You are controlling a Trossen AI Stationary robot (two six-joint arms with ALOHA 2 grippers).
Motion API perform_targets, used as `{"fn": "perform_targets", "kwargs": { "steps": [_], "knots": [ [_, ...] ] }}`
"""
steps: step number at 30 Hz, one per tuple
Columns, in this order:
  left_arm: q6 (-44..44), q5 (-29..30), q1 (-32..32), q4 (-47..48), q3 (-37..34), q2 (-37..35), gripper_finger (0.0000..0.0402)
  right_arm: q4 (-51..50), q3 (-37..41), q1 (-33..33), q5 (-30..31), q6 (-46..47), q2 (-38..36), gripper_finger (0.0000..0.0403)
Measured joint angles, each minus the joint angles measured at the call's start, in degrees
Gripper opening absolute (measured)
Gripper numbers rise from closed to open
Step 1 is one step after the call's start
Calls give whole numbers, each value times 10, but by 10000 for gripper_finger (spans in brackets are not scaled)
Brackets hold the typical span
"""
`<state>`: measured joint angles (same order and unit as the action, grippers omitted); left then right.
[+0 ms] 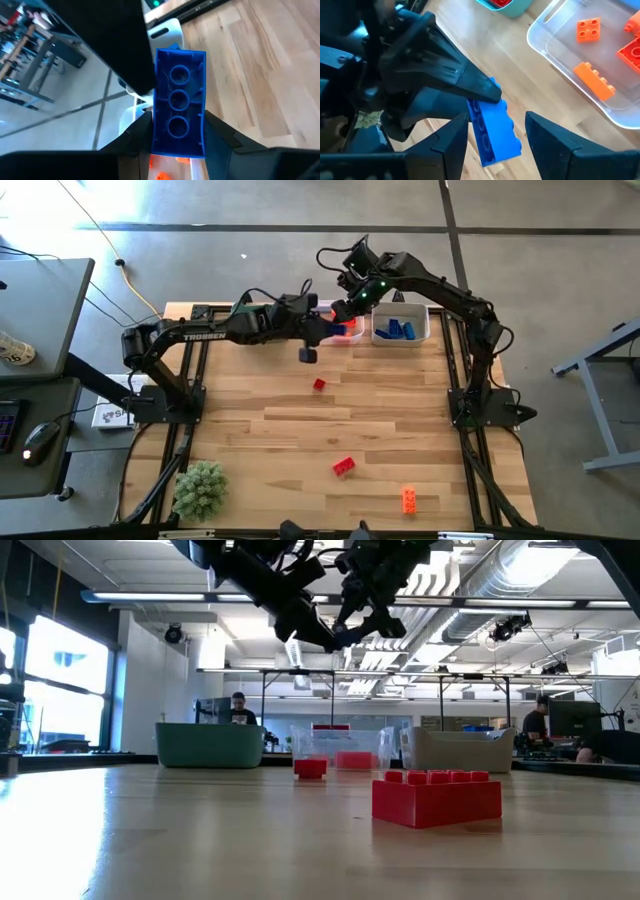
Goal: Sort & place blocks by color
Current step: Put the blue game piece into the white bin
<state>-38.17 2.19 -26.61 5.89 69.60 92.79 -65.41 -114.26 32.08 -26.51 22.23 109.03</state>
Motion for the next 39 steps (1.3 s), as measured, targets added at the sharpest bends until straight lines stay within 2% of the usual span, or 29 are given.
{"fn": "perform_targets", "kwargs": {
  "steps": [10,13,19,23,31,35,39],
  "knots": [
    [-15,36,0,-56,0,0,106,-15,0,0,4,-4,0,182],
    [-15,36,0,-56,0,0,106,-15,0,0,12,-6,0,158],
    [-19,36,0,-55,0,1,106,-13,0,0,10,-13,-1,73],
    [-19,42,0,-55,0,1,107,-12,0,-1,15,-17,-1,72],
    [-9,44,0,-64,1,0,206,-21,0,-1,73,-17,1,72],
    [7,61,0,-62,1,0,226,-56,0,2,119,-27,1,72],
    [7,82,0,-59,1,0,232,-97,0,10,194,-33,1,72]
  ]
}}
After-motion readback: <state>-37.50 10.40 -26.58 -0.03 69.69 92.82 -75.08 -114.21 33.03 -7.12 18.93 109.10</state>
